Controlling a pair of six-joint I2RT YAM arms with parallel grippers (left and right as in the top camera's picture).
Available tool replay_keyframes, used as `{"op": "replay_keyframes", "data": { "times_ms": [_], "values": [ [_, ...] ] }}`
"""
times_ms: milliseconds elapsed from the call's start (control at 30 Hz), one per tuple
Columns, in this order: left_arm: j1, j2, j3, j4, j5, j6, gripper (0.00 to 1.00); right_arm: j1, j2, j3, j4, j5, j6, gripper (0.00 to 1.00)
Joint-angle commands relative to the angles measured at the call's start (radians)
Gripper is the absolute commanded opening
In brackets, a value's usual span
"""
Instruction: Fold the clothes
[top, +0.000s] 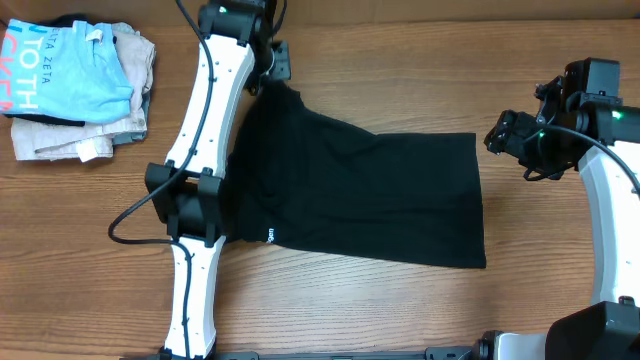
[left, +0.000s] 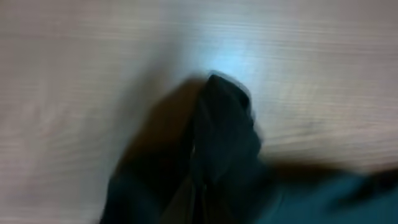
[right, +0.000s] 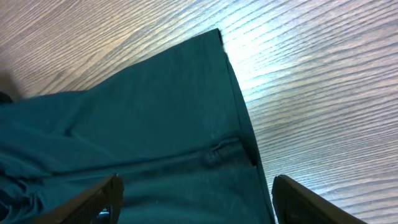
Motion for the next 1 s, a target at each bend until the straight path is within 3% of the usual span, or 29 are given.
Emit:
{"op": "replay_keyframes", "data": {
  "times_ms": [0,67,133,200,367,600,767,800,833,867,967],
  "values": [
    [-0.009,-0.025,0.018,-0.126,0.006,-0.064,0.04,-0.001,-0.012,0.019,0.005,0.002,-0.005,0.8],
    [-0.009,-0.025,0.013,-0.201,0.0,-0.09,0.04,-0.001,-0.01,0.019,0.008,-0.005,-0.005,0.8],
    [-0.011,-0.032,-0.011,-0.201,0.107,-0.006,0.04,-0.001,-0.006,0.019,0.01,-0.009,-0.005,0.8],
    [-0.015,-0.032,-0.033,-0.201,0.166,-0.014,0.04,-0.001,0.0,0.019,0.006,-0.014,-0.005,0.8],
    [-0.04,-0.042,-0.201,-0.201,0.177,-0.016,0.04,-0.001,0.003,0.019,-0.019,-0.02,-0.012,0.8],
    [-0.046,-0.179,-0.576,-0.198,-0.002,-0.177,0.05,-0.001,0.003,0.002,-0.011,-0.022,-0.037,0.8],
    [-0.051,-0.248,-0.725,-0.158,-0.009,-0.187,0.04,-0.001,0.003,-0.025,0.043,-0.069,-0.034,0.8],
    [-0.053,-0.248,-0.739,-0.155,-0.008,-0.187,0.11,-0.001,0.003,-0.028,0.047,-0.077,-0.034,0.8],
    [-0.053,-0.244,-0.753,-0.155,-0.007,-0.186,0.28,-0.001,0.005,-0.031,0.05,-0.085,-0.034,0.8],
    [-0.053,-0.243,-0.76,-0.155,-0.006,-0.175,0.35,0.0,0.005,-0.032,0.052,-0.093,-0.034,0.8],
    [-0.047,-0.242,-0.75,-0.146,-0.006,-0.116,0.41,0.003,0.005,-0.032,0.052,-0.092,-0.034,0.8]
  ]
}}
